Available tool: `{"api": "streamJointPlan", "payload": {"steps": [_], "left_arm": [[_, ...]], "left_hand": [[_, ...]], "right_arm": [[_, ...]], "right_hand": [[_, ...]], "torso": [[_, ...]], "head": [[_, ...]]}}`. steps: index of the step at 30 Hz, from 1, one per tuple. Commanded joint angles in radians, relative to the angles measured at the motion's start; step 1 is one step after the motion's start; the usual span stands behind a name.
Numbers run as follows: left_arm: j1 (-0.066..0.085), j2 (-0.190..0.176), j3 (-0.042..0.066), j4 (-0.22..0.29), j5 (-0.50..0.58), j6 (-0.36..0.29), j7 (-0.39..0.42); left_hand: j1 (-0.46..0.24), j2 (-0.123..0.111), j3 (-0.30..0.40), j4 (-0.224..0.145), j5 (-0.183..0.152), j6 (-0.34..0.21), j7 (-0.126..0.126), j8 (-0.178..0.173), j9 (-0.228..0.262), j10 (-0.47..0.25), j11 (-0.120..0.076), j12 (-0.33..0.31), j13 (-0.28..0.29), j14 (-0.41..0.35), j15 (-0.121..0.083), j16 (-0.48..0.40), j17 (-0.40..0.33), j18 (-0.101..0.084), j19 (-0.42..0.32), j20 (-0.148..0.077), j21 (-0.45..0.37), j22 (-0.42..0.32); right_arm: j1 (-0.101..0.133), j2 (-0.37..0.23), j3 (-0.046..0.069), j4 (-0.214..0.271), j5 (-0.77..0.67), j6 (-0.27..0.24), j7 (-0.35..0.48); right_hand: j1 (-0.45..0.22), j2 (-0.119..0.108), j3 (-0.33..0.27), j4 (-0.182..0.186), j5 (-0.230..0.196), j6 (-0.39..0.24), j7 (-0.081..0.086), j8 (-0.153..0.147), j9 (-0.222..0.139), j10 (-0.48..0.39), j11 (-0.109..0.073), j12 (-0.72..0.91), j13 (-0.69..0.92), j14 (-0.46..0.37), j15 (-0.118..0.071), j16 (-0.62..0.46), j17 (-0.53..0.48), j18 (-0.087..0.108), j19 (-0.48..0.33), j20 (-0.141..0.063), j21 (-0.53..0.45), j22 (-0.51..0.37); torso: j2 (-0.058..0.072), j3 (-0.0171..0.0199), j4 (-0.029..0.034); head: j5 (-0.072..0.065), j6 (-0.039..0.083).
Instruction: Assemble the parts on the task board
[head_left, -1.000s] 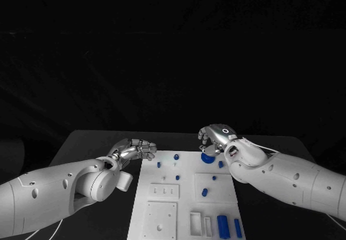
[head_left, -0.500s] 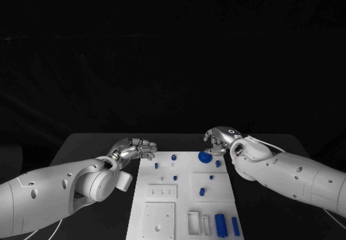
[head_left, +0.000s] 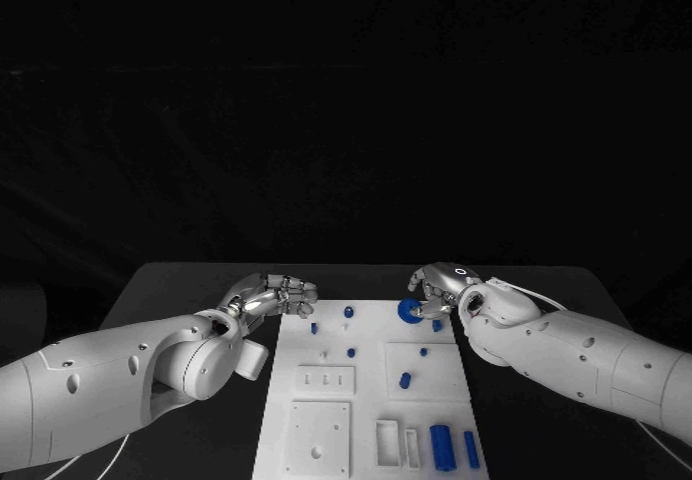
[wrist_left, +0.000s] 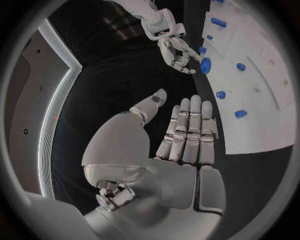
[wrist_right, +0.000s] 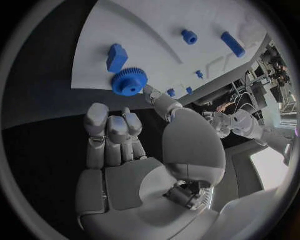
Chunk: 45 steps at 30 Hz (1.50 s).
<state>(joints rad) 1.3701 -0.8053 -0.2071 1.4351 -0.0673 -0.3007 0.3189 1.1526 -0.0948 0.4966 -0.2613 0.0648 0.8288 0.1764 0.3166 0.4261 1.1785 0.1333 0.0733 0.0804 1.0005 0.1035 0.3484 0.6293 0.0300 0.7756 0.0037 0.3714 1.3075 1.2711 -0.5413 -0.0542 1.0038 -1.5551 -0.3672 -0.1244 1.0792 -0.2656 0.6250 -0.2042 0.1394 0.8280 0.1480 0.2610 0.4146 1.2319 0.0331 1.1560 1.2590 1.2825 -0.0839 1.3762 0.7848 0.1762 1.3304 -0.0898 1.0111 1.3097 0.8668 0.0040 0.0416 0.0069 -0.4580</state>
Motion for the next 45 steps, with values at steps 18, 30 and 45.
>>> {"api": "streamJointPlan", "payload": {"steps": [18, 30, 45], "left_arm": [[0.001, -0.007, 0.001, 0.017, -0.005, 0.019, 0.013], [0.001, -0.008, 0.001, 0.019, -0.005, 0.020, 0.012], [0.001, -0.011, 0.001, 0.020, -0.006, 0.019, 0.010]], "left_hand": [[-0.013, 0.001, 0.001, -0.006, -0.001, -0.006, 0.003, -0.005, 0.002, -0.006, -0.001, -0.005, -0.001, -0.002, 0.001, -0.007, 0.002, 0.020, -0.009, 0.000, 0.005, 0.023], [-0.014, 0.001, 0.001, -0.007, -0.001, -0.006, 0.004, -0.005, 0.002, -0.006, -0.001, -0.005, -0.001, -0.002, 0.001, -0.008, 0.003, 0.020, -0.009, 0.000, 0.005, 0.023], [-0.015, 0.001, 0.002, -0.008, -0.001, -0.007, 0.004, -0.005, 0.002, -0.006, -0.001, -0.005, -0.001, -0.002, 0.001, -0.008, 0.004, 0.020, -0.009, 0.000, 0.006, 0.023]], "right_arm": [[-0.022, 0.018, -0.002, -0.029, -0.029, 0.060, 0.001], [-0.026, 0.029, -0.002, -0.048, -0.035, 0.081, -0.001], [-0.030, 0.028, -0.008, -0.053, -0.118, 0.072, -0.009]], "right_hand": [[0.005, 0.027, 0.034, 0.009, -0.030, 0.020, -0.002, 0.012, 0.005, 0.026, -0.001, 0.043, 0.025, -0.002, 0.005, 0.004, 0.021, 0.086, -0.010, -0.008, 0.028, 0.020], [0.009, 0.051, 0.107, 0.038, -0.083, 0.052, -0.007, 0.027, 0.008, 0.033, -0.006, 0.054, 0.026, 0.001, 0.001, -0.004, 0.038, 0.086, -0.017, -0.005, 0.044, 0.019], [0.033, 0.049, 0.133, 0.006, -0.084, 0.066, -0.011, 0.032, 0.008, 0.035, -0.010, 0.056, 0.023, 0.004, -0.002, -0.010, 0.047, 0.086, -0.022, -0.004, 0.056, 0.019]], "torso": [[0.000, -0.0017, -0.0004], [0.000, -0.0008, -0.0002], [0.000, 0.0002, -0.0011]], "head": [[0.008, -0.017], [0.010, -0.021], [0.012, -0.025]]}}
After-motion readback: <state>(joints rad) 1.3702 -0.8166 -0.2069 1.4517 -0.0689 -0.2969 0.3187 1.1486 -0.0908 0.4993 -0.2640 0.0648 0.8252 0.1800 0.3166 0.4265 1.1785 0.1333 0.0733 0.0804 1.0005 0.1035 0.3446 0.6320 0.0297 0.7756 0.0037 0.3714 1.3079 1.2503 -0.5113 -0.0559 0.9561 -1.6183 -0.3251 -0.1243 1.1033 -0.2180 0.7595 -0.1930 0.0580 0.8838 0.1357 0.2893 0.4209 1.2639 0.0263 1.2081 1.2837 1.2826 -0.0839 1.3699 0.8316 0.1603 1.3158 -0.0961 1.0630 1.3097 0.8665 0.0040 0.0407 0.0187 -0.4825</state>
